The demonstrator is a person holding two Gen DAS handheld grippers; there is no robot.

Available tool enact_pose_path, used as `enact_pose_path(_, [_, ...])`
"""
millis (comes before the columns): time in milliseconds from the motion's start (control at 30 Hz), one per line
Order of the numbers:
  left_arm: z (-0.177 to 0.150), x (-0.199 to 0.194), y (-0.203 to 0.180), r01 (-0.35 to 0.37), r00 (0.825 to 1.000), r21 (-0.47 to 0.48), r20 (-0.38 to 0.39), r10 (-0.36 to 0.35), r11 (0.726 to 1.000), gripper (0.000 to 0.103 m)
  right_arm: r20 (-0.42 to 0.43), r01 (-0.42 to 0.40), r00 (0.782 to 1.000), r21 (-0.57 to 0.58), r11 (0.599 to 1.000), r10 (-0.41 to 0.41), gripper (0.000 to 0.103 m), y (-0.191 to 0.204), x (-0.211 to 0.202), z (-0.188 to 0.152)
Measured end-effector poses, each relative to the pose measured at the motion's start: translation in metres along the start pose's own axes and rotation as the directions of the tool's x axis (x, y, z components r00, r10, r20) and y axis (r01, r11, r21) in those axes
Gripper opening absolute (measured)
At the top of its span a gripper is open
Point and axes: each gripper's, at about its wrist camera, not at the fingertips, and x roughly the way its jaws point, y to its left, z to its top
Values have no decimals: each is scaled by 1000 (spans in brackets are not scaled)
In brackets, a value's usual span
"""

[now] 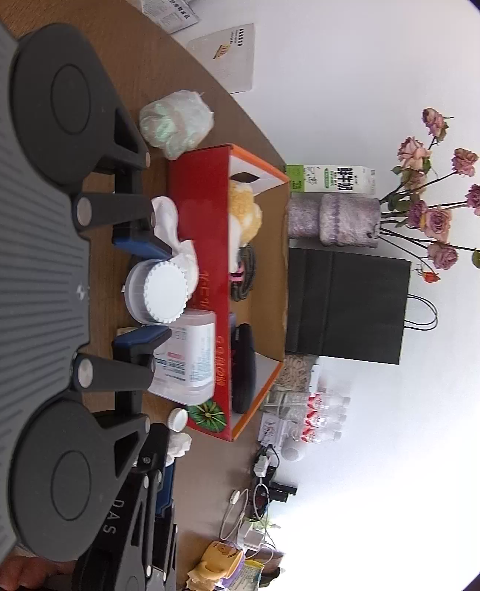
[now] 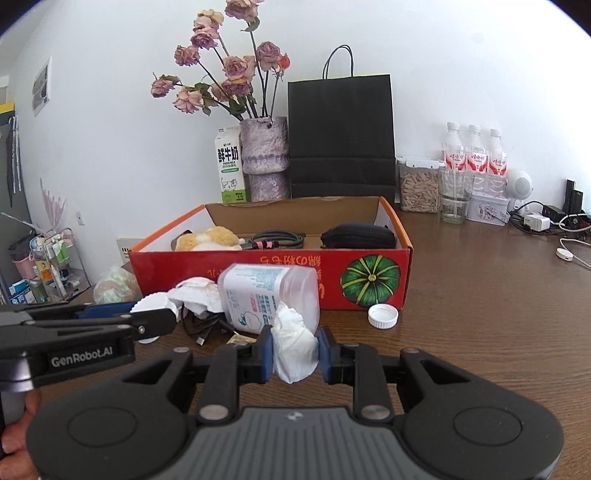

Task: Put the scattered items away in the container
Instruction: 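Carry the tissue and white cap into the box and open both tools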

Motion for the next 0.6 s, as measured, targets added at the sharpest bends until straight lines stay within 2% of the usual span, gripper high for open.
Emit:
enact_pose_path(300, [53,7,-1,-27,991,0,135,27,1000,40,90,-6,996,-43,999,10,23,5,9,50])
enact_pose_path(600, [90,53,-1,-67,985,-19,155,69,998,40,131,9,991,-63,998,0,23,8,57,99])
